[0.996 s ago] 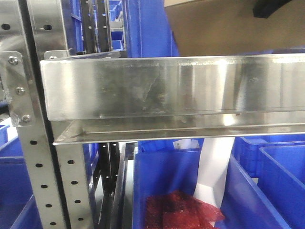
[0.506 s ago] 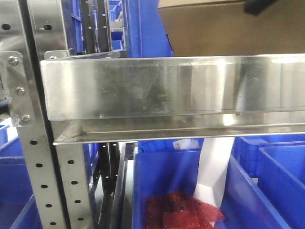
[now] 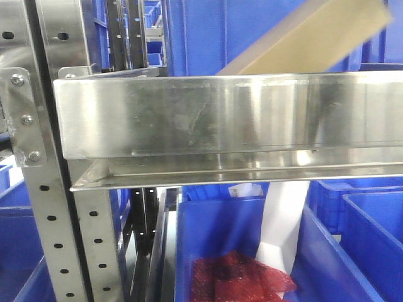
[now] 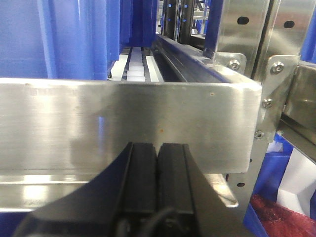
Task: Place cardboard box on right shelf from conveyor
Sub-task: 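Lower the tan box onto the upper steel shelf with the right gripper, then open the right gripper and withdraw it from the box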
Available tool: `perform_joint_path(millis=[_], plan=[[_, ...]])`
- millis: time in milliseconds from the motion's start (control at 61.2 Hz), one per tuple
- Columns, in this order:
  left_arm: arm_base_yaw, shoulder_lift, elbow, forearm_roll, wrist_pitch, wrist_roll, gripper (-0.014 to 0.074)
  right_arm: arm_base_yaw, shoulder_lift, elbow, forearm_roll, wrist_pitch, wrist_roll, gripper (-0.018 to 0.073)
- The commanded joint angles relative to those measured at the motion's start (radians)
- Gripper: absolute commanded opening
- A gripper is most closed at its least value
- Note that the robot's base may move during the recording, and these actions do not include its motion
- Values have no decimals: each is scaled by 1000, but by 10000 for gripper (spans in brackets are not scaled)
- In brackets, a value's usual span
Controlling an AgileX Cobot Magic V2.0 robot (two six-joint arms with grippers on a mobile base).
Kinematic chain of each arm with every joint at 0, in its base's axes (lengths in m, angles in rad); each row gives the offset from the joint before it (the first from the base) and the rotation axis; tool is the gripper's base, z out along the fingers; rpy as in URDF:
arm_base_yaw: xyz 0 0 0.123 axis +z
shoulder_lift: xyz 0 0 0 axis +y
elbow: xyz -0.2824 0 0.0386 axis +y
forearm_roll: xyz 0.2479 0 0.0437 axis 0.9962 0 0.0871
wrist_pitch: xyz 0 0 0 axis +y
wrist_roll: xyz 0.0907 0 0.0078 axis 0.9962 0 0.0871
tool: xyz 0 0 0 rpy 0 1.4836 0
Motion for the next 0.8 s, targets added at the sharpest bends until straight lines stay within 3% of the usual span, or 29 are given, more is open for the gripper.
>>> perform_joint_path(millis=[0, 131, 294, 539, 784], plan=[[-2, -15, 10, -6, -87, 0, -116, -7, -96, 39, -70, -146, 194, 407], [-2, -15, 10, -6, -87, 0, -116, -7, -209, 134, -91, -196, 347, 248], [-2, -15, 10, -6, -87, 0, -116, -7, -342, 212, -99, -197, 409, 60], [-2, -15, 10, -6, -87, 0, -116, -7, -526, 288, -232, -194, 499, 60], [-2, -15, 10, -6, -87, 0, -116, -7, -563, 297, -237, -191, 499, 60]])
